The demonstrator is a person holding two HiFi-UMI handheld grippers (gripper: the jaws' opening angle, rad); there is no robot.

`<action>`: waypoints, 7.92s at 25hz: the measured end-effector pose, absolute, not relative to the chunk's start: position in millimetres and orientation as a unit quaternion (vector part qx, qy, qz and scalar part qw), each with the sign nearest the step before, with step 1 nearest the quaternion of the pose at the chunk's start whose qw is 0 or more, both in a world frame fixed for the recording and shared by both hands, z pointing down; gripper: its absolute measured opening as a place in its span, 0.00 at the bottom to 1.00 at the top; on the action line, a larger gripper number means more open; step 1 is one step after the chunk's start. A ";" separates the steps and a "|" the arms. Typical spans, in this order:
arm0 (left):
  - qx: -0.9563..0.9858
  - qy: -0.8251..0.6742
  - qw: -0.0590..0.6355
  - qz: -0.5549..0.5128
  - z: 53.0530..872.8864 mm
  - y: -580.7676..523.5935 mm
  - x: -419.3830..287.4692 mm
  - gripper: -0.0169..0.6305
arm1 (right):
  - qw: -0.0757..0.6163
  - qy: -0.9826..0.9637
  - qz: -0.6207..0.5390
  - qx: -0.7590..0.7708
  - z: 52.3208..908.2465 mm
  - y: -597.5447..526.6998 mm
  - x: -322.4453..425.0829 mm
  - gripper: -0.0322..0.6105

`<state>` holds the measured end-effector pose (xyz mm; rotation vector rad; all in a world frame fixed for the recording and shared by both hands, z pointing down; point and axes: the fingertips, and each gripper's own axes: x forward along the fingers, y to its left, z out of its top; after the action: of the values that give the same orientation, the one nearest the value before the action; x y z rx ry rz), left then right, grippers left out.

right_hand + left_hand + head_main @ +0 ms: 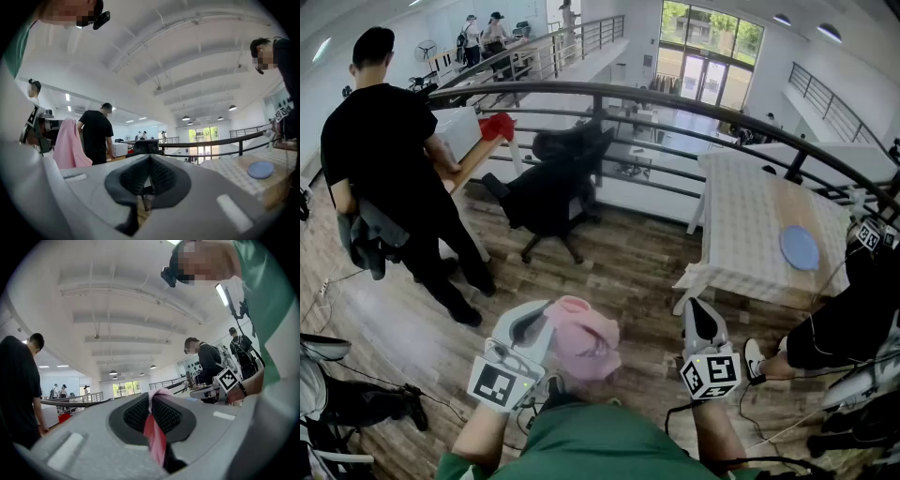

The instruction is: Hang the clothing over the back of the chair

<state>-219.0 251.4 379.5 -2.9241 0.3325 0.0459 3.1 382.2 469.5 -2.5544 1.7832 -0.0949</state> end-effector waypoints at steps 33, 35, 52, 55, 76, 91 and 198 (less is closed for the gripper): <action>-0.993 0.089 0.076 0.025 388.4 177.7 -101.8 0.06 | 0.018 0.546 -0.050 -0.836 477.5 344.1 97.2 0.05; -0.993 0.085 0.074 0.028 385.1 161.8 -97.3 0.06 | 0.013 0.545 -0.054 -0.836 475.7 327.7 102.5 0.05; -0.995 0.067 0.060 0.039 385.6 -15.7 -47.7 0.06 | -0.015 0.531 -0.053 -0.846 455.7 162.8 141.9 0.05; -0.995 0.064 0.057 0.040 389.3 -47.3 -42.7 0.06 | -0.018 0.529 -0.055 -0.847 459.3 132.0 144.4 0.05; -0.974 0.214 0.075 0.015 393.8 -145.8 41.6 0.06 | -0.022 0.662 -0.078 -0.745 485.6 -41.0 258.0 0.05; -0.947 0.297 0.124 0.010 347.8 -149.2 99.1 0.06 | -0.012 0.748 -0.088 -0.658 482.9 -105.9 309.7 0.05; -0.896 0.443 0.016 -0.036 418.0 -244.0 -36.9 0.07 | -0.007 0.776 0.000 -0.630 417.5 -159.7 160.9 0.05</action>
<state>-36.9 -244.0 418.0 -2.7869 1.3771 -0.1105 160.9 -159.7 417.5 -1.9894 2.4500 -0.0006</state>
